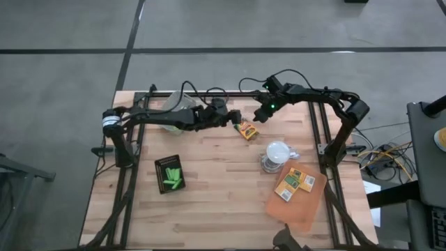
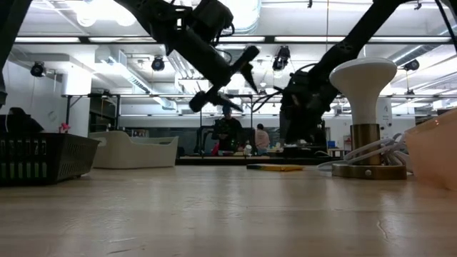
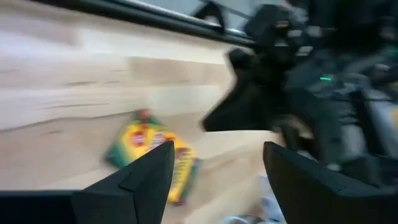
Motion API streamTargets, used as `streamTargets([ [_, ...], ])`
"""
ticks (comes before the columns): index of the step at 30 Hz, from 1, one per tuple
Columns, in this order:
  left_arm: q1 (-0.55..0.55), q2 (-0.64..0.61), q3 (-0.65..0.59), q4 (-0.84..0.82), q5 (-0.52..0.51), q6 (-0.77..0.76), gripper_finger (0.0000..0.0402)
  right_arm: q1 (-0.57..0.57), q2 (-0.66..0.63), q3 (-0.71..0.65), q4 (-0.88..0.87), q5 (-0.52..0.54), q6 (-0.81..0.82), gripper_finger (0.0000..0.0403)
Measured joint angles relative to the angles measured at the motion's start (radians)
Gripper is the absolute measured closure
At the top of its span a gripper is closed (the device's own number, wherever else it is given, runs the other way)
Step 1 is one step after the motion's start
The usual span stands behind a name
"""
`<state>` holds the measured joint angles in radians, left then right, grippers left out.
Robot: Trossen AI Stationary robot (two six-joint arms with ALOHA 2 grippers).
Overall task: Pick & Place School Supplies
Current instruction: Put the yellow yellow crayon box into the orange bin
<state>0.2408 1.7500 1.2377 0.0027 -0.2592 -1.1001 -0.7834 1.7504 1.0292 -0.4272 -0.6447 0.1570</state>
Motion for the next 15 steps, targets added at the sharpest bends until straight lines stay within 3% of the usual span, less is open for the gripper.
streamTargets([
  [3, -0.020, 0.003, 0.000, -0.060, -0.068, -0.056, 0.0149, 0.002, 0.011, -0.018, 0.047, 0.005, 0.038, 0.0394],
  [15, -0.056, 0.078, 0.000, -0.065, -0.038, -0.236, 0.0149, 0.021, 0.050, 0.000, 0.041, 0.062, 0.190, 0.0394],
])
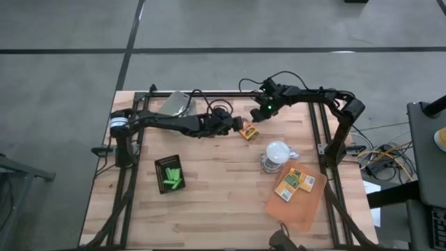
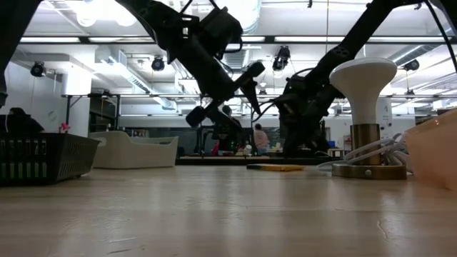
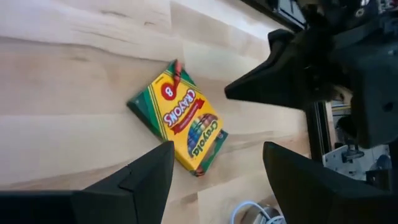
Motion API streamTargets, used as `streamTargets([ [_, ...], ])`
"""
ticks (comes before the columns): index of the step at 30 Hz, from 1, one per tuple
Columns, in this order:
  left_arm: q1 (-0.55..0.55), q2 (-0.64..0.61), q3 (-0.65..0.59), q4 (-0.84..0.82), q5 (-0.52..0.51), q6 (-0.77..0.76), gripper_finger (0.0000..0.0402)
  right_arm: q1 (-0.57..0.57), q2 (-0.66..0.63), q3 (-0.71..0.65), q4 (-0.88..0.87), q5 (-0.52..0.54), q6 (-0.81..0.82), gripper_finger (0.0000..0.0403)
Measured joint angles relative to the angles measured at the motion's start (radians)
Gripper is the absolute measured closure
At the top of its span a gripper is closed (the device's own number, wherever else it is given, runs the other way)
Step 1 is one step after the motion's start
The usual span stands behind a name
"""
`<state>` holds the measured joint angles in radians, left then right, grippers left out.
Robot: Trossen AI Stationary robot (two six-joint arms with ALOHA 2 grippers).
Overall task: Pick & Place School Supplies
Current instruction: Put the yellow yellow crayon box into the orange bin
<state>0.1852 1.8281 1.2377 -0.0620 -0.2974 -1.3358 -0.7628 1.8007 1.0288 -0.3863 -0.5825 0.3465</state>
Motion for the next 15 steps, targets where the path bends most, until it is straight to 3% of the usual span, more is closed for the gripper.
streamTargets([
  [5, 0.000, 0.007, 0.000, 0.006, 0.002, -0.010, 0.0149, 0.015, 0.002, 0.038, -0.062, 0.026, 0.006, 0.0394],
  [10, 0.003, 0.007, 0.000, 0.006, 0.003, -0.005, 0.0149, 0.060, 0.002, 0.096, -0.164, 0.132, -0.069, 0.0394],
  [15, 0.004, 0.006, 0.000, 0.005, 0.004, 0.034, 0.0149, 0.092, 0.002, 0.118, -0.176, 0.128, -0.430, 0.0394],
])
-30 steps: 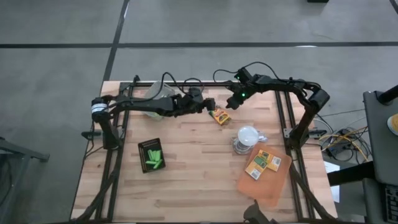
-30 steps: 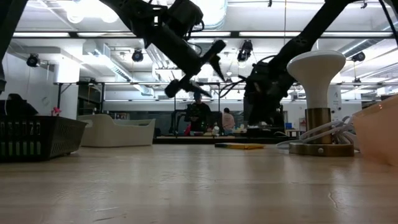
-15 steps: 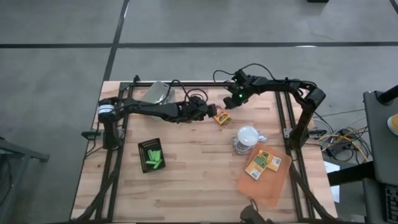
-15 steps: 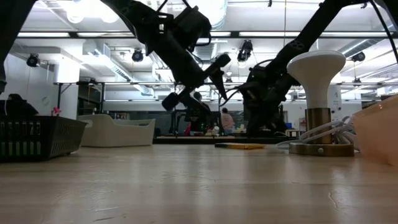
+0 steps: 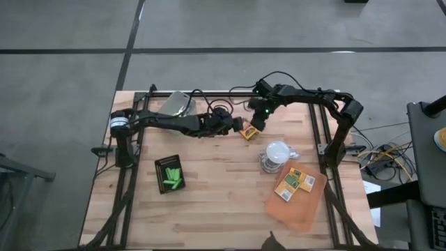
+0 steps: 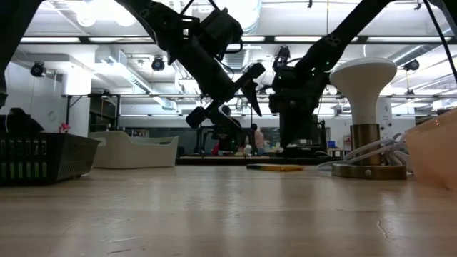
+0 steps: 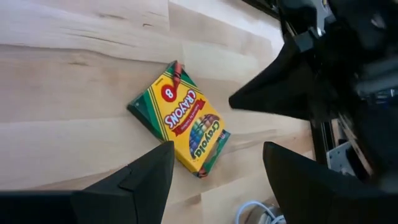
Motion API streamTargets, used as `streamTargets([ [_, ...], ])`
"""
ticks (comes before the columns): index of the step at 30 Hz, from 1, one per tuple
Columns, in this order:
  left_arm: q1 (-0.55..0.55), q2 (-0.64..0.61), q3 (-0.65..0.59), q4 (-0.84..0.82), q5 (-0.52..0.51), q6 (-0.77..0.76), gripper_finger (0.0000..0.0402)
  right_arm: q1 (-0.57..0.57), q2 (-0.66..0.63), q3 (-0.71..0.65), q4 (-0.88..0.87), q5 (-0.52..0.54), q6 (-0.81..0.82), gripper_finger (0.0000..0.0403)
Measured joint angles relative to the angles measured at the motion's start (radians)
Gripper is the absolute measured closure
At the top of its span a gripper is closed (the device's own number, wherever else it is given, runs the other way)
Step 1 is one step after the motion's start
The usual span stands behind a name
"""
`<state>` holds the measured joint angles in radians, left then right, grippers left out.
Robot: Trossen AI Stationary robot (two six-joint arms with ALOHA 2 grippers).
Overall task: Pick & Place School Supplies
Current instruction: Put the yellow yellow crayon box into the orange bin
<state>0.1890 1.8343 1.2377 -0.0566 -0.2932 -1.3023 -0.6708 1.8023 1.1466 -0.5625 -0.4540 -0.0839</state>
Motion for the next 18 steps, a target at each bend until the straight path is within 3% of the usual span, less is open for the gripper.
streamTargets([
  [4, 0.000, -0.002, 0.000, 0.000, 0.025, 0.027, 0.0149, -0.007, 0.000, -0.009, -0.003, -0.120, -0.230, 0.0394],
  [10, 0.001, -0.002, 0.000, 0.000, 0.042, 0.039, 0.0149, -0.032, 0.000, -0.031, 0.022, -0.125, -0.282, 0.0394],
  [13, 0.006, -0.002, 0.000, 0.000, 0.042, 0.051, 0.0149, -0.026, 0.000, -0.032, 0.035, -0.109, -0.358, 0.0394],
  [18, 0.014, -0.003, 0.000, 0.000, 0.042, 0.053, 0.0149, -0.002, 0.000, -0.040, 0.055, 0.023, -0.492, 0.0394],
])
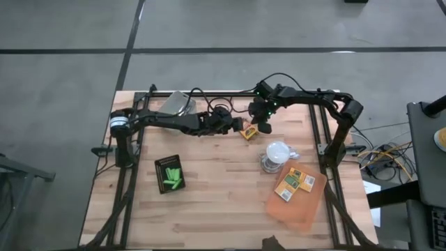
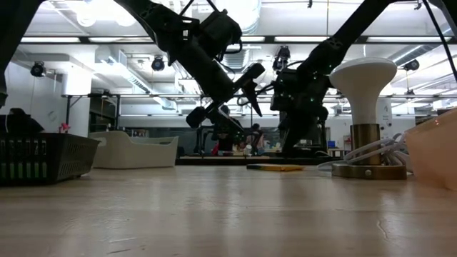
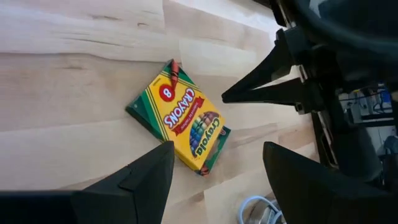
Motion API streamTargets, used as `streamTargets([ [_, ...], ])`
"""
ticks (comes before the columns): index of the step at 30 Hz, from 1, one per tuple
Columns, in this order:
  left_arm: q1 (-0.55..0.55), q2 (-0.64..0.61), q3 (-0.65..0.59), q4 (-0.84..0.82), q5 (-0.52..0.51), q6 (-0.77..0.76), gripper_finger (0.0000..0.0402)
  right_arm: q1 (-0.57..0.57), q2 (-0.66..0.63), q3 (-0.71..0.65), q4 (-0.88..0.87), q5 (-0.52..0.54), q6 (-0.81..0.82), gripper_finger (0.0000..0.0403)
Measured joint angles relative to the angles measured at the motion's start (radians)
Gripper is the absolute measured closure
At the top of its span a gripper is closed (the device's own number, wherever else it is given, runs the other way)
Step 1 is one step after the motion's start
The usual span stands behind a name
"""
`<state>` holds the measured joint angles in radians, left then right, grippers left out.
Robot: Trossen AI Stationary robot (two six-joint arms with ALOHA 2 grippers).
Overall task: Pick & Place School Supplies
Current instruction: Put the yellow yellow crayon box into the orange bin
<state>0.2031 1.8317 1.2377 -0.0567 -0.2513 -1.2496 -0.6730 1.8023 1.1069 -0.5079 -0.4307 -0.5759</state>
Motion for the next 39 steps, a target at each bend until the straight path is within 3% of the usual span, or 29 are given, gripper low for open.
streamTargets([
  [7, -0.001, 0.000, 0.000, 0.000, 0.013, 0.018, 0.0149, -0.001, 0.000, -0.014, 0.011, 0.006, -0.064, 0.0394],
  [39, 0.006, -0.001, 0.000, -0.007, 0.020, 0.024, 0.0149, 0.041, 0.082, -0.023, 0.047, 0.035, 0.106, 0.0394],
])
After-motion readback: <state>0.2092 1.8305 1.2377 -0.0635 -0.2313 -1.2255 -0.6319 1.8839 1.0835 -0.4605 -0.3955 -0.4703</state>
